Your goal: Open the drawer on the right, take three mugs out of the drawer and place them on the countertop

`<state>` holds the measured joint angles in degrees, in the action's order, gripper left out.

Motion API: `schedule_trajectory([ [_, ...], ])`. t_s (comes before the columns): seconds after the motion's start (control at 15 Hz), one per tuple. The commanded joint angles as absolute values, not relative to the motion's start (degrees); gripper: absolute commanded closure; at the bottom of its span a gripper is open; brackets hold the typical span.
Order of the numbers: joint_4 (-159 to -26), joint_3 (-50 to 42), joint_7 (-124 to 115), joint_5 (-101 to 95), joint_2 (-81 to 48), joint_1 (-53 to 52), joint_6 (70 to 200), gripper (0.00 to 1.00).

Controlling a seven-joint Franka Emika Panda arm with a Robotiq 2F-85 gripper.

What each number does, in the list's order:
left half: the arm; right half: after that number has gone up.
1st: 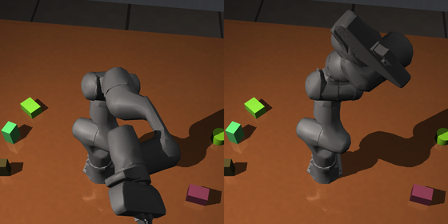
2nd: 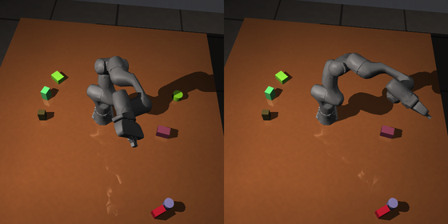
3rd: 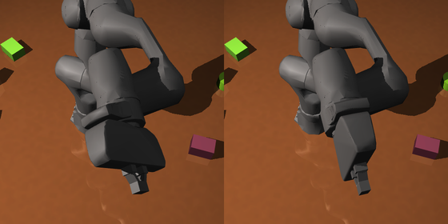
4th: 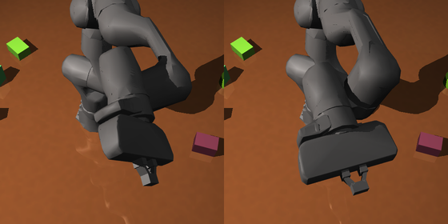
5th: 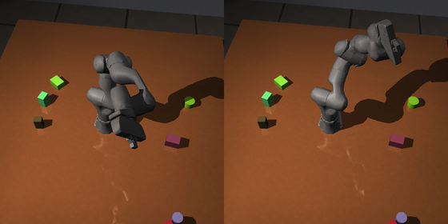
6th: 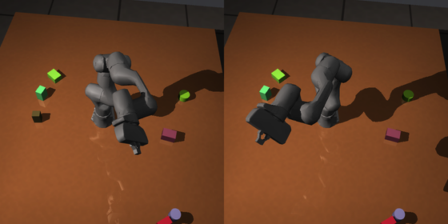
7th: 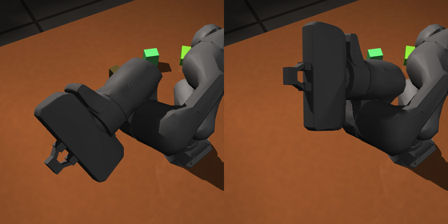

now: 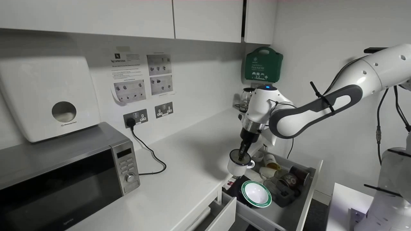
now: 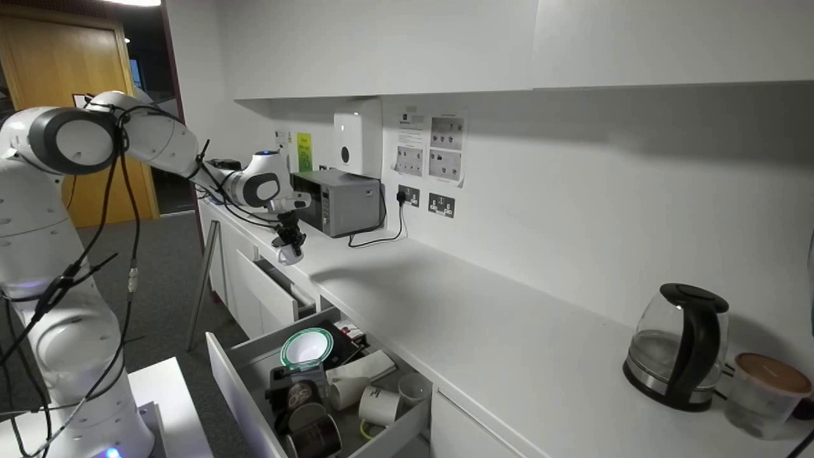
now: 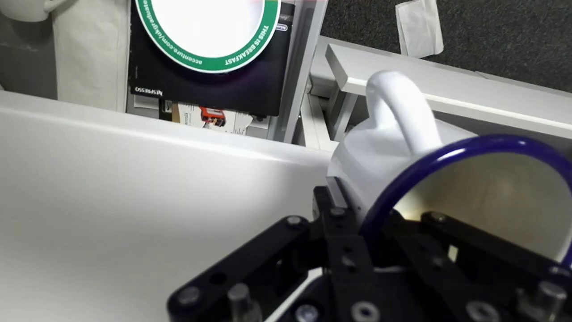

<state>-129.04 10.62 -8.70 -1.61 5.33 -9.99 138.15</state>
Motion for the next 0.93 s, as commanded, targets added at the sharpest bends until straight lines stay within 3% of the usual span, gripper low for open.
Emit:
schedule_trajectory([
  [0.0,-121.58,10.43,-10.38,-5.64,0.43,-9.03,133.93,0.99],
  [0.87,-103.87,9.14,-8.52,-2.69,-10.67,-9.61,122.68,0.99],
])
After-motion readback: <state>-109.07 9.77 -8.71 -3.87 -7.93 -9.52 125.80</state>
